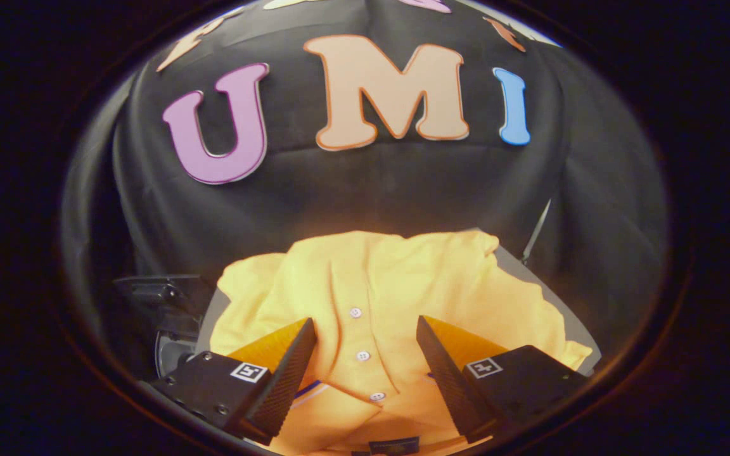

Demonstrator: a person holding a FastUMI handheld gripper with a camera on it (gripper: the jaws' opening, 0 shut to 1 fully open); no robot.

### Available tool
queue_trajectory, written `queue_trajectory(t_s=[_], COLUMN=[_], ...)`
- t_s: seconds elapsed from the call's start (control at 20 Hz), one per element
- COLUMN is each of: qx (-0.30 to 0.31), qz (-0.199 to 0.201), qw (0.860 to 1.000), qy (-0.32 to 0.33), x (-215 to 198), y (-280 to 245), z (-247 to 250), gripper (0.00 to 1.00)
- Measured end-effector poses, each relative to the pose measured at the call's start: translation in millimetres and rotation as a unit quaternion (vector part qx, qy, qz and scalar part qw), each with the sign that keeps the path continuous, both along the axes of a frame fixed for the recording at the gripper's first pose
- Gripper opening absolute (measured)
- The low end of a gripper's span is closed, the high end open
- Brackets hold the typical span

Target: Put the clothes into the washing machine and then close the washing machine lid.

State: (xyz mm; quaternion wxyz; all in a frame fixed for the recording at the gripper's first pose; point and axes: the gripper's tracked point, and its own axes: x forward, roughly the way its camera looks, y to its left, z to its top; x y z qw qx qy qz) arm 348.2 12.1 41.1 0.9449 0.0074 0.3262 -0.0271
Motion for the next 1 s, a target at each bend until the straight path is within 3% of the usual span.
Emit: queue_trajectory(t_s=[0.2,0.45,0.6,0.75,1.0], qx=[-0.003,0.012,0.068,0.097,0.06], qz=[0.017,-0.015,0.002,0.019,0.047], qw=[1.0,1.0,0.997,0.993,0.992], qy=[-0.004,-0.005,-0.018,-0.058,-0.104], x=[1.2,-6.2,-25.5,-39.9,-63.1], y=[2.3,6.8,26.4,41.0,61.4], z=[-1.1,1.0,3.2,11.6,46.2], gripper=[1.0,0.45,0.13,0.05,0.03])
